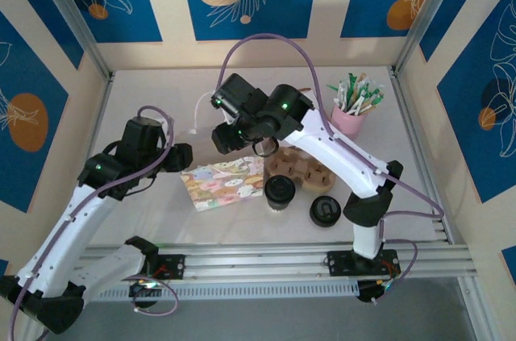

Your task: Pack the takeout coffee

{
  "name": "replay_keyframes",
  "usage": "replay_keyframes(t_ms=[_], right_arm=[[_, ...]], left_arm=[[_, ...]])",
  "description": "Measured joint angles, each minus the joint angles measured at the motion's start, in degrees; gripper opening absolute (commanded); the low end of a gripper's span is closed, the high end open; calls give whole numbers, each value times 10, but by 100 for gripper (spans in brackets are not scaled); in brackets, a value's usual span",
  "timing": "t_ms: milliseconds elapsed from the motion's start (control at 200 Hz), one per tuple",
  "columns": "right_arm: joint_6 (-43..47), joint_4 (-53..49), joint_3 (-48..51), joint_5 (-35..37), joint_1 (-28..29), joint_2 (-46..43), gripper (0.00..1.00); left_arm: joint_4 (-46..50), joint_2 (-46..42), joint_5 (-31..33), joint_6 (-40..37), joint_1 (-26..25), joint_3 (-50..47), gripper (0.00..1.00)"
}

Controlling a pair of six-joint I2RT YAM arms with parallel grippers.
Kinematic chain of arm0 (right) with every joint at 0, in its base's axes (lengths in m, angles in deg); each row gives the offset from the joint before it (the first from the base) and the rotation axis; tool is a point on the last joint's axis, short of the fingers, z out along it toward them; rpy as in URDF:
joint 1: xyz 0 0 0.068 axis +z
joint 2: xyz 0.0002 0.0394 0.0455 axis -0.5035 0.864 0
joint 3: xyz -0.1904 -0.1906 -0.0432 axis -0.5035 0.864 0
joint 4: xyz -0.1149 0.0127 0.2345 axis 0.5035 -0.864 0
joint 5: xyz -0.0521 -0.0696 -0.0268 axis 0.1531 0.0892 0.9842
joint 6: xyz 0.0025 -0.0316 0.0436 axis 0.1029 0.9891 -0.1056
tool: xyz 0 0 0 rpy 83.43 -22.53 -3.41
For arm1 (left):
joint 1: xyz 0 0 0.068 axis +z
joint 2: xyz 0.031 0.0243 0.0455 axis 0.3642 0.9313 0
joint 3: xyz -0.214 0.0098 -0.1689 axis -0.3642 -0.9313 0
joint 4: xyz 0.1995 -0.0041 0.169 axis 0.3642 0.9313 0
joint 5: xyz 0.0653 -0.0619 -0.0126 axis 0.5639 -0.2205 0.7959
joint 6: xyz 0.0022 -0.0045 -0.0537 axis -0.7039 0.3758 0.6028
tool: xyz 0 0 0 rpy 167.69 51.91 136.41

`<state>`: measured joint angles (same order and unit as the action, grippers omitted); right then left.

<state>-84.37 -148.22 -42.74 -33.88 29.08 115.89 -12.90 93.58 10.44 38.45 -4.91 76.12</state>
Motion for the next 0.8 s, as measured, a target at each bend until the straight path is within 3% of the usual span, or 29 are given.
replay_keyframes(t_ms=[455, 675, 800], right_arm=[[4, 74, 104, 14, 4, -108, 60], [49, 137, 196, 24, -4, -203, 75], [105, 159, 225, 5, -43, -219, 78]], left_arm=[[-49, 27, 2, -21, 2, 17, 61], [-51, 27, 6, -30, 3, 46, 66], [-33, 11, 13, -30, 5, 62, 69]])
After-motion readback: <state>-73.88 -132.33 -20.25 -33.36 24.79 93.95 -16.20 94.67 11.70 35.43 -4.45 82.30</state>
